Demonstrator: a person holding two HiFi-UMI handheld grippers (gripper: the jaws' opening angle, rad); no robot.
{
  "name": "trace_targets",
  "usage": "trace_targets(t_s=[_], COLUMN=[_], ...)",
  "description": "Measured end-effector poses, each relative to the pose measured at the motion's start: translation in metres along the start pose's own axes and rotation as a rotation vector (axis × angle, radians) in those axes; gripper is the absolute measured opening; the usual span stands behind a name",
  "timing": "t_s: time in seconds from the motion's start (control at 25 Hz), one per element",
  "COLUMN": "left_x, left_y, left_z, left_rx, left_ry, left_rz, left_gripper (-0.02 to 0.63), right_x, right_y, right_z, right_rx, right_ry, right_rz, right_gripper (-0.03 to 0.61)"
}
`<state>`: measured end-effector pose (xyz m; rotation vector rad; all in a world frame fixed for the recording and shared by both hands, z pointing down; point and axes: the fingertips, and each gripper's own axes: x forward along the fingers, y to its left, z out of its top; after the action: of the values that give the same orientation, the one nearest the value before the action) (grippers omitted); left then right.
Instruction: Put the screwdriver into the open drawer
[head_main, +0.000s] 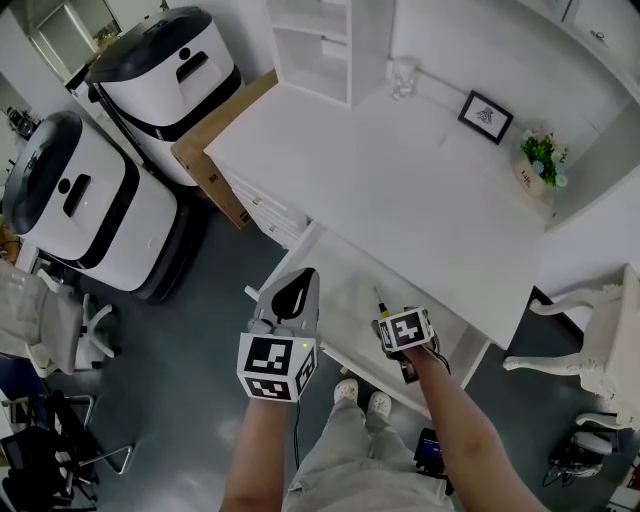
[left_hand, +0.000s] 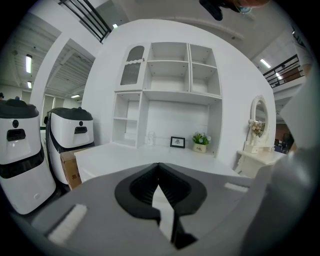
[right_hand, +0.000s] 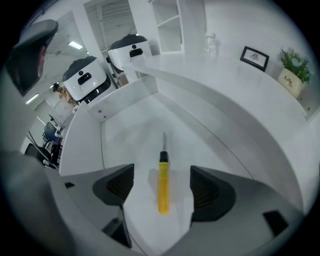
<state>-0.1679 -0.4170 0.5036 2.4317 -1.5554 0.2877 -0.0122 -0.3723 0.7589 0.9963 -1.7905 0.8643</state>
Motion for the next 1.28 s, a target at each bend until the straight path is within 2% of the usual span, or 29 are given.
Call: trace_targets(t_s=[0.8, 0.96, 1.12, 1.28], left_x=[-0.035, -0.041, -0.048, -0.052], left_y=[-0.028, -0.034, -0.046, -0.053], left_z=[0.075, 0.090, 0.098, 0.108], left_rx=[0.041, 0.057, 0.063, 0.072], left_ry=[-0.155, -0.185, -0.211, -0.237], left_rz=[0.021, 0.020, 0.019, 0.016], left_gripper=[0.009, 0.009, 0.009, 0.009], right_x=[-0.087, -0.109, -0.135, -0.165], right_y=[0.011, 0.016, 0.024, 0.027], right_z=[0.031, 0.045, 0.052, 0.070], right_rx=[-0.053, -0.068, -0.086, -0.116], right_ry=[-0.111, -0.161, -0.213, -0.304], right_rz=[0.006, 0.013, 0.055, 0.056], right_gripper=[0.319, 0.319, 0.319, 0.304])
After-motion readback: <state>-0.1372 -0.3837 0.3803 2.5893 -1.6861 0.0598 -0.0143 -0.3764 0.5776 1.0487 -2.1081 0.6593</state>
